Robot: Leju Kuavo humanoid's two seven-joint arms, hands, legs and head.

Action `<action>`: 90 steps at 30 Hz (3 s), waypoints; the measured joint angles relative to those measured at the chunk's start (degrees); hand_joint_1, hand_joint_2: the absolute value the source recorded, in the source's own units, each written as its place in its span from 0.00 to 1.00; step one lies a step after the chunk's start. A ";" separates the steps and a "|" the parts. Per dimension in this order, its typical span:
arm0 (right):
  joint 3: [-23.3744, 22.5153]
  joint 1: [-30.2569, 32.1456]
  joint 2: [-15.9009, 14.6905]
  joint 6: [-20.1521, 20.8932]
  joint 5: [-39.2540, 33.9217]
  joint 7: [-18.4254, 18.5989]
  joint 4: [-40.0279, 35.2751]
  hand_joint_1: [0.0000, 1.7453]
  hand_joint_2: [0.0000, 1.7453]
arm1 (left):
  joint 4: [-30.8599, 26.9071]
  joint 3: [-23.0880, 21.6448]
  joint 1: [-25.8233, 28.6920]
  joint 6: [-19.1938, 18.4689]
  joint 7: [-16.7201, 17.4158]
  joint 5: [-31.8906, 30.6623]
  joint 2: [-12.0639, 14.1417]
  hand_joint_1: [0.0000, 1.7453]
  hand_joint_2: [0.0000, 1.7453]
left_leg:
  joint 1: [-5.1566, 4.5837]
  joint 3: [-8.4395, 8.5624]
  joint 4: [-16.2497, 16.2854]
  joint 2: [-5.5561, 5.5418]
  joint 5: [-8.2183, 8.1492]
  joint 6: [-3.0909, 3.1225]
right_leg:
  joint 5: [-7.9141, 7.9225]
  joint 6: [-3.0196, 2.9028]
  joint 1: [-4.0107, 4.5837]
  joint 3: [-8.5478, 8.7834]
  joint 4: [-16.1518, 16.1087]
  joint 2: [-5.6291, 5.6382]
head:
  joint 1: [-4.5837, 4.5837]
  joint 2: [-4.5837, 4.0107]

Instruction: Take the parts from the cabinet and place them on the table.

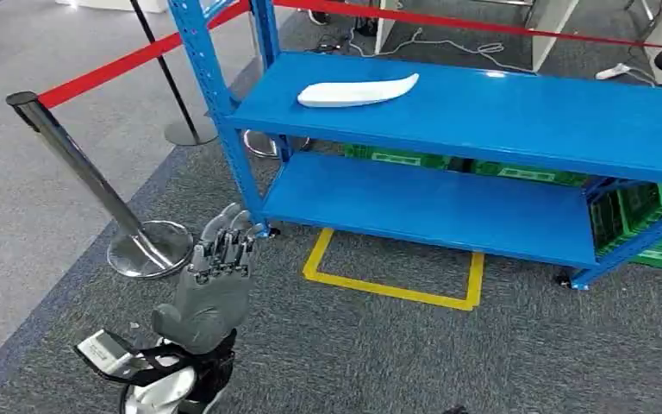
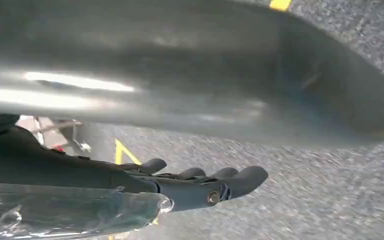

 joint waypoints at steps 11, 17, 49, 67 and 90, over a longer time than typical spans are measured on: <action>-0.02 0.08 0.00 0.50 0.26 -0.11 0.00 0.00 0.00 | -0.02 -0.04 -0.02 0.00 0.00 -1.16 0.17 0.00 0.00 | 0.59 -5.20 10.94 0.35 -3.24 -2.13 | 0.37 -1.72 -0.41 0.26 -0.60 -0.24 | -0.41 0.00; 0.00 0.08 -0.02 0.72 0.70 -0.22 0.00 0.00 0.00 | -0.52 0.02 0.21 -2.64 0.00 -0.11 0.07 0.00 0.00 | 0.39 1.07 -0.65 0.56 -1.00 -0.04 | 0.19 0.56 -0.17 1.50 -0.86 -0.13 | -0.50 0.00; 0.00 0.18 0.04 1.01 1.29 -0.09 0.02 0.00 0.00 | -0.52 1.07 1.02 -1.75 0.00 0.48 -0.24 0.00 0.00 | 0.66 -1.00 -0.49 0.42 1.18 0.20 | -1.11 0.35 -0.10 1.14 -0.72 -0.14 | -0.63 0.00; 0.00 0.13 0.04 1.01 1.29 -0.09 0.02 0.00 0.00 | -0.52 1.25 1.06 -1.64 0.00 0.57 -0.28 0.00 0.00 | 0.38 0.66 -0.46 0.29 -0.25 0.44 | 0.76 0.28 -0.07 -0.93 0.28 -0.28 | -0.04 0.00; 0.00 0.34 0.04 1.16 1.27 0.00 0.07 0.00 0.00 | -0.66 1.40 1.20 -2.51 0.00 0.63 -0.31 0.00 0.00 | 0.50 2.66 -1.03 0.42 -1.65 1.09 | -3.43 0.92 -0.04 -7.56 13.35 -0.24 | 0.31 0.00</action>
